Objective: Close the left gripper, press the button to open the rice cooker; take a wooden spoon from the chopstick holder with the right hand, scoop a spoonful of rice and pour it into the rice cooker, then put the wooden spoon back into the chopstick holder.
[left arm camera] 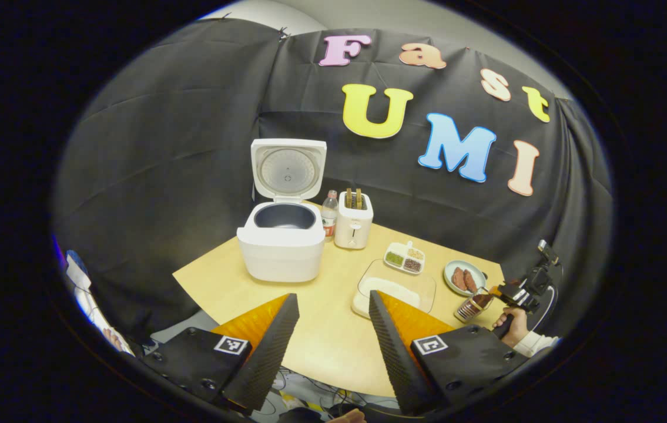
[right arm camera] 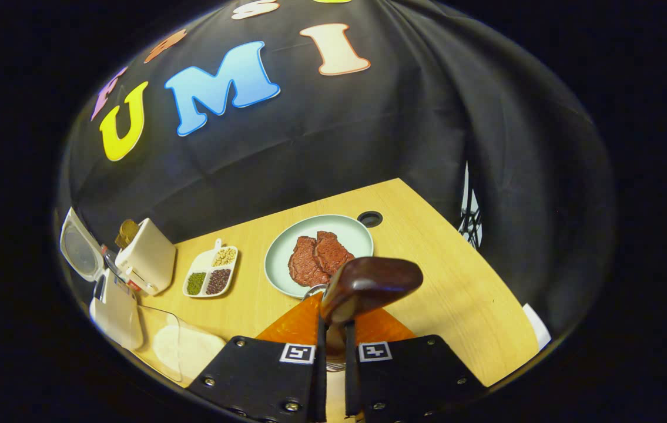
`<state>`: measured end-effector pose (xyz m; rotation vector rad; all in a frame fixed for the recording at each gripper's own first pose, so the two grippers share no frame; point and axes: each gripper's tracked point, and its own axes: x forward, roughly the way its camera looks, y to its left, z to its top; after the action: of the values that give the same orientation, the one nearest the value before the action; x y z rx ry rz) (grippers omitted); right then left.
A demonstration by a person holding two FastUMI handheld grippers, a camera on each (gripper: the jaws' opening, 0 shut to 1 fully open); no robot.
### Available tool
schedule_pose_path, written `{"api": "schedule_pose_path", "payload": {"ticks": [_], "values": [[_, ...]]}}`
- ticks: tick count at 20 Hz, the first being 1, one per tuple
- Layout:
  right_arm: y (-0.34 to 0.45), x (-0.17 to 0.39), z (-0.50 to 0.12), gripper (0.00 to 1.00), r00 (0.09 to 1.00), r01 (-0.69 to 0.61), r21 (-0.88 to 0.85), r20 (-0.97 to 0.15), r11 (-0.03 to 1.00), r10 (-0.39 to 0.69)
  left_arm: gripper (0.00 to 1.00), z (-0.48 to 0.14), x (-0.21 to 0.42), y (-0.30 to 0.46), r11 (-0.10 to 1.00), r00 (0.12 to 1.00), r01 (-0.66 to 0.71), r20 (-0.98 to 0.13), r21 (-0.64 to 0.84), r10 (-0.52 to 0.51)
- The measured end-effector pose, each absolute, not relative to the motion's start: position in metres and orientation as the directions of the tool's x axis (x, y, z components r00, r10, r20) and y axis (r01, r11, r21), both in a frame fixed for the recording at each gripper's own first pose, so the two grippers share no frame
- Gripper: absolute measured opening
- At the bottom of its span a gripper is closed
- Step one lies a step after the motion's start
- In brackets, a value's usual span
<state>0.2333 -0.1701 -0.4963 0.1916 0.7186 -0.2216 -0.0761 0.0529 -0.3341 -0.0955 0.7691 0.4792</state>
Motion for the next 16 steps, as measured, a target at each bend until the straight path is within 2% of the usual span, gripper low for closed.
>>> {"api": "schedule_pose_path", "payload": {"ticks": [4, 9, 11, 13, 16], "values": [[-0.169, 0.240, -0.477, 0.13, 0.741, 0.238, 0.095, -0.661, 0.967, -0.118, 0.89, -0.333, -0.087, 0.061, 0.883, 0.625, -0.464, -0.684, 0.063, 0.377], [-0.160, 0.238, -0.441, 0.13, 0.766, 0.191, 0.055, -0.632, 0.980, -0.114, 0.84, -0.331, -0.101, 0.079, 0.871, 0.642, -0.492, -0.675, 0.003, 0.364], [-0.148, 0.235, -0.419, 0.13, 0.780, 0.181, 0.062, -0.617, 0.981, -0.105, 0.89, -0.324, -0.105, 0.092, 0.866, 0.654, -0.499, -0.665, -0.020, 0.361], [-0.129, 0.228, -0.399, 0.13, 0.795, 0.141, 0.035, -0.599, 0.989, -0.093, 0.89, -0.314, -0.107, 0.103, 0.866, 0.672, -0.498, -0.648, -0.035, 0.360], [-0.072, 0.217, -0.378, 0.13, 0.806, 0.029, 0.017, -0.592, 0.999, -0.013, 0.89, -0.300, -0.115, 0.119, 0.873, 0.709, -0.483, -0.616, -0.069, 0.344]]}}
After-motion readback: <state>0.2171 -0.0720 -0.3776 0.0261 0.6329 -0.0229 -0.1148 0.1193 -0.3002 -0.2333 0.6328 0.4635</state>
